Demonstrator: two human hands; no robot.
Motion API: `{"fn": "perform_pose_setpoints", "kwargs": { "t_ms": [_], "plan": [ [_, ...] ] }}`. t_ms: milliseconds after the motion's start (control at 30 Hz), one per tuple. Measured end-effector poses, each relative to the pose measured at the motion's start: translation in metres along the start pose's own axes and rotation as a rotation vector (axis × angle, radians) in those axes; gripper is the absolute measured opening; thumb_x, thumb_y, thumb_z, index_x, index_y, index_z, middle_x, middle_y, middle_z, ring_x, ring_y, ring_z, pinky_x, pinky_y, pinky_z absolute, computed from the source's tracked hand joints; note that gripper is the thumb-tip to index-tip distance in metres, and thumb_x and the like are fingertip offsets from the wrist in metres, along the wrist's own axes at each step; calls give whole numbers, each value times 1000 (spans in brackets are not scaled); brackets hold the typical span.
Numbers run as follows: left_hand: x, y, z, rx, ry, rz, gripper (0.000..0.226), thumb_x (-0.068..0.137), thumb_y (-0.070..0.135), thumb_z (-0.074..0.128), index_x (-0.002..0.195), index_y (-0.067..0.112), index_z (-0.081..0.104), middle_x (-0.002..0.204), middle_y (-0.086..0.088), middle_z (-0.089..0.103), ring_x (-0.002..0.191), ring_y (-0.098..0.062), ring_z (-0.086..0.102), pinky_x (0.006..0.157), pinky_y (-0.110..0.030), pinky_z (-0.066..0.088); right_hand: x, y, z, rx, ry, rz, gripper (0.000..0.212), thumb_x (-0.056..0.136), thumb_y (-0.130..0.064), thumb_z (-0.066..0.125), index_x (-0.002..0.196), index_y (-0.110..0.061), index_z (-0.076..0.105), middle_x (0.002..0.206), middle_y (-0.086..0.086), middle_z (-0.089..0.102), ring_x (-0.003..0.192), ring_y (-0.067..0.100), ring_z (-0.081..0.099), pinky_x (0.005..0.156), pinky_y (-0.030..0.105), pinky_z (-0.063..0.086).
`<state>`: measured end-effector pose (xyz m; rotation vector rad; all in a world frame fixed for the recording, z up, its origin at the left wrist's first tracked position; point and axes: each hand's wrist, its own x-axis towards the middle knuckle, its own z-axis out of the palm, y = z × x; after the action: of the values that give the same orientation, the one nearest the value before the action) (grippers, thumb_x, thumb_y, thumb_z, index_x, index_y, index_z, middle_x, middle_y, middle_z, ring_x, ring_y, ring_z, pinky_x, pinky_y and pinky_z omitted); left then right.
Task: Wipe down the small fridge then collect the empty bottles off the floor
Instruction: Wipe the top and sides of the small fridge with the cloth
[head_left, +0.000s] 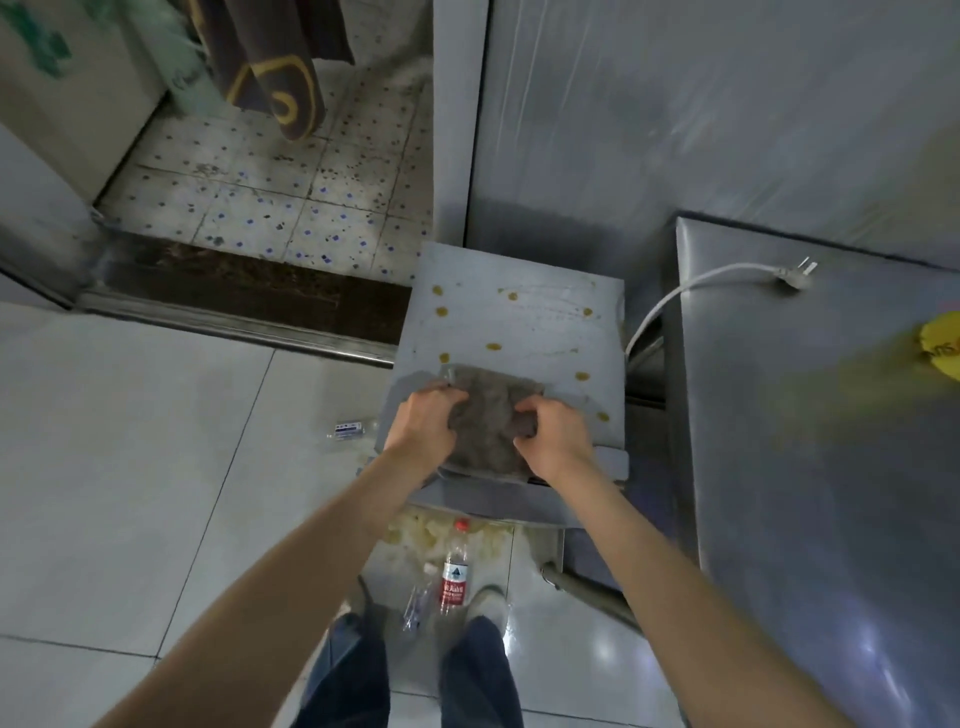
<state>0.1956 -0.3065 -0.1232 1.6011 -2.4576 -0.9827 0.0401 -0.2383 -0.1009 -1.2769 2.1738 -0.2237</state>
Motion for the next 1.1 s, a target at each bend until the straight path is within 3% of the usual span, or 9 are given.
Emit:
{"fn": "perform_pose_setpoints", "kwargs": {
  "t_ms": [200,333,433,533,700,1100],
  "plan": [
    [-4,-19,-15,12,-9,-13,59,79,6,64,135,21,50,140,-4,48,124,-26,49,102,-33,42,2,-16,13,-112,50,-38,48,83,-14,65,129,-19,52,134,6,42,125,27,39,102,41,41],
    [-10,-37,-22,1,17,-38,70,77,9,71,140,22,43,141,-6,44,126,-29,42,105,-42,41,-1,-28,22,-234,43,-184,51,85,-17,63,133,-16,46,138,7,36,128,27,33,104,40,39],
    [-18,-52,-25,31,2,-127,70,83,8,63,144,23,32,141,-8,42,125,-30,42,99,-42,43,-1,-35,33,-269,-9,-249,59,86,-29,61,139,-20,39,143,9,33,132,30,28,109,42,33],
    [-27,-67,-24,86,-33,-165,72,85,13,63,146,23,25,134,-8,50,119,-29,49,94,-41,46,1,-43,43,-260,-42,-195,65,86,-41,58,143,-28,30,146,9,26,133,34,23,109,49,30],
    [-36,-77,-17,90,-55,-183,63,86,16,59,142,25,32,123,-5,61,111,-26,57,88,-39,50,5,-60,54,-303,-28,-162,58,86,-45,58,138,-33,35,142,8,24,129,39,22,104,62,28],
    [-32,-83,-19,50,-68,-193,62,83,20,63,139,31,40,125,1,61,113,-23,57,88,-37,49,40,-72,59,-291,-4,-248,57,83,-49,60,135,-35,41,145,4,25,134,35,17,104,67,22]
  ]
}}
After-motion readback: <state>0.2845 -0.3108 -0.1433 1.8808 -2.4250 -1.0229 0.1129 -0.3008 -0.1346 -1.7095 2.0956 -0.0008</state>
